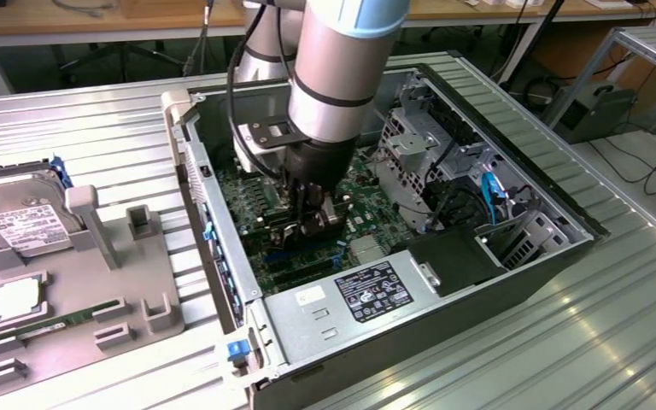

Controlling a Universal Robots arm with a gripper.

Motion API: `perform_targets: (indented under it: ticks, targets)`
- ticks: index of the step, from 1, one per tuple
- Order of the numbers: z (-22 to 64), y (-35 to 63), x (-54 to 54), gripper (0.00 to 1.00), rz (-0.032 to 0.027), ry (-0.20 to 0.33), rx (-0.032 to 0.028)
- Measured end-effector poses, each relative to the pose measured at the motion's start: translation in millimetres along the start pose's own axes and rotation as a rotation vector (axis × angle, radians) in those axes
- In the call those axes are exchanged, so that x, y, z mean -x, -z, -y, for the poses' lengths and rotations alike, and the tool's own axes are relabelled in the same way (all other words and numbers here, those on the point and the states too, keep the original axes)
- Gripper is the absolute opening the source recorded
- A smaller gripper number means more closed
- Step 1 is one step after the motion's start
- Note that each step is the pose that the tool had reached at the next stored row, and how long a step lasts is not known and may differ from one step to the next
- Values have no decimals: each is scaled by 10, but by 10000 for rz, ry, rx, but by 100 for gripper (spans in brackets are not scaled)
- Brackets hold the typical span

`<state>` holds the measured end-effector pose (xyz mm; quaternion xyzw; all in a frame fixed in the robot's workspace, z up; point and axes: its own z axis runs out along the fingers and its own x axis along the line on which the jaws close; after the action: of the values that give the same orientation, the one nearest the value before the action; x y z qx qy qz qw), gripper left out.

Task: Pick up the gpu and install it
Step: 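Insert the gpu into the slot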

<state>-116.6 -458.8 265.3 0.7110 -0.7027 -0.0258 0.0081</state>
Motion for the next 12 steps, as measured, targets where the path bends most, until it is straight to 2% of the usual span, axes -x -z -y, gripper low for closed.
perform_targets:
  ticks: [2, 3, 5, 6, 12]
  targets:
    - [-7, 155, 4, 32, -1, 1, 0]
    - [-10, 181, 13, 26, 0, 2, 0]
    - [-31, 179, 52, 13, -11, 1, -6]
    - [-47, 176, 69, 11, -16, 4, -10]
    - [-72, 115, 68, 11, -32, 39, -11]
